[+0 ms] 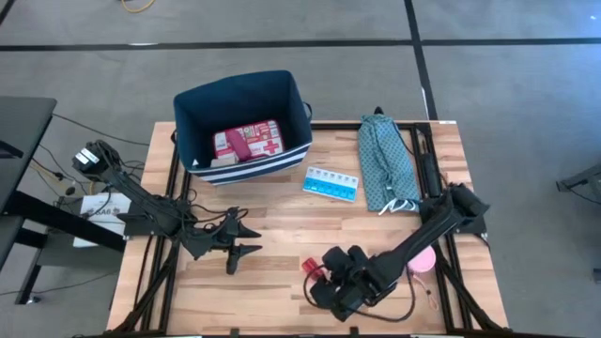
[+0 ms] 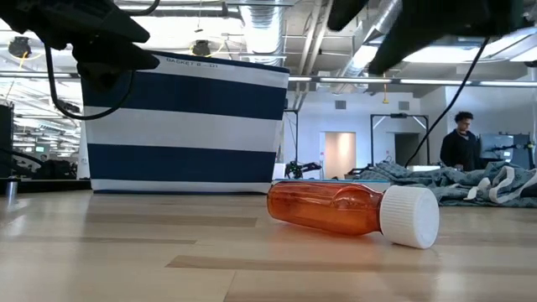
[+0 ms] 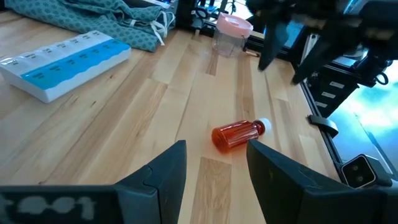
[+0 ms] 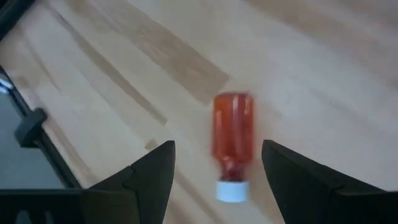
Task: Pick & place medical supplies in basket/bin
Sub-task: Put the red medicine bottle into the blue bin
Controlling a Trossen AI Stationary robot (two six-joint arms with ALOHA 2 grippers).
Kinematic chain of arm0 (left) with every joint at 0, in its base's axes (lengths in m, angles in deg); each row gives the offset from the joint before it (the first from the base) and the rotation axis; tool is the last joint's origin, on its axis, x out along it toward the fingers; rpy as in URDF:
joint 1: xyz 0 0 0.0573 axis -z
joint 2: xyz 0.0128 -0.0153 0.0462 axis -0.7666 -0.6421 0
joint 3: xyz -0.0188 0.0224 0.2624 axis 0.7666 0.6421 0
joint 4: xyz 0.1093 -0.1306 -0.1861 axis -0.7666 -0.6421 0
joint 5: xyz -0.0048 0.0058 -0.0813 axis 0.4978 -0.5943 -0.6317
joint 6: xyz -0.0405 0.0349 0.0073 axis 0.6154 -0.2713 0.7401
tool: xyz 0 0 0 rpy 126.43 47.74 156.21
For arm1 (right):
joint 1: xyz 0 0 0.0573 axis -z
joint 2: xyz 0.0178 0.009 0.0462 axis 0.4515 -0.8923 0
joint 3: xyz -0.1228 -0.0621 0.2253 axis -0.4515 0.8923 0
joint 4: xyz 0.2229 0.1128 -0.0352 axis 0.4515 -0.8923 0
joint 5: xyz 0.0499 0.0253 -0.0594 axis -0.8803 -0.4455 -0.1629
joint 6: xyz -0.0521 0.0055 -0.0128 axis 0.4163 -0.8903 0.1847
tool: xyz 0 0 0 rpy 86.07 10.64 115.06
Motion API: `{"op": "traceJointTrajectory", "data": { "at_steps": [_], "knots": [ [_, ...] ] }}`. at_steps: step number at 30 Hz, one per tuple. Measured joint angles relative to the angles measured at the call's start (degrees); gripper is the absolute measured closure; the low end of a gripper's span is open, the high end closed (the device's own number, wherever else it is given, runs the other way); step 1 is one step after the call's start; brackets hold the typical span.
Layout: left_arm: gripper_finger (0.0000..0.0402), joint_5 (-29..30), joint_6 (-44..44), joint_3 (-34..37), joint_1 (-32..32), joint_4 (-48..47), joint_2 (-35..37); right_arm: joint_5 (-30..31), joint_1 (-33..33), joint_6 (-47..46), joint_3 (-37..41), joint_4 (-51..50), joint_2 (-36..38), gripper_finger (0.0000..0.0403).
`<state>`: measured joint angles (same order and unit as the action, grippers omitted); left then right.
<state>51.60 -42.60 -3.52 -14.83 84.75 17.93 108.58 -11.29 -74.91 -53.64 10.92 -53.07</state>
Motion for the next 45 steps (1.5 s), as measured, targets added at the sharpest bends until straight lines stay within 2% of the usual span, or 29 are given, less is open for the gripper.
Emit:
{"op": "traceJointTrajectory", "data": {
  "at_steps": [5, 8, 11, 18, 30, 37, 45],
  "knots": [
    [0.0245, 0.0, -0.2, 0.0, 0.0, -1.0, 0.0, -1.8, -0.6, -11.0, 0.0, 1.4, -2.4, 0.0168],
    [0.0245, 0.0, -0.1, 0.0, 0.0, -1.3, 0.0, -3.6, -0.8, -12.6, -0.3, 2.4, -2.5, 0.0168],
    [0.0245, -0.1, -0.1, 0.0, 0.0, -1.6, 0.0, -5.1, -0.7, -11.2, -0.1, 0.3, -2.2, 0.0168],
    [0.0245, -0.2, 0.0, 0.0, 0.0, -3.1, 0.0, -15.1, -0.4, -10.2, -0.1, -2.6, -2.1, 0.0168],
    [0.0245, -0.9, 0.0, 0.0, 0.0, -4.5, 0.0, -17.2, 2.0, 5.8, -0.1, -2.0, -4.8, 0.0168],
    [0.0245, -0.9, 0.0, 0.0, 0.0, -4.6, 0.0, -23.3, 3.5, 6.0, -0.1, -0.9, -6.9, 0.0178],
    [0.0245, -0.9, 0.0, 0.0, 0.0, -5.1, 0.0, -23.6, 4.2, 7.7, -0.1, 3.3, -6.6, 0.0206]
  ]
}}
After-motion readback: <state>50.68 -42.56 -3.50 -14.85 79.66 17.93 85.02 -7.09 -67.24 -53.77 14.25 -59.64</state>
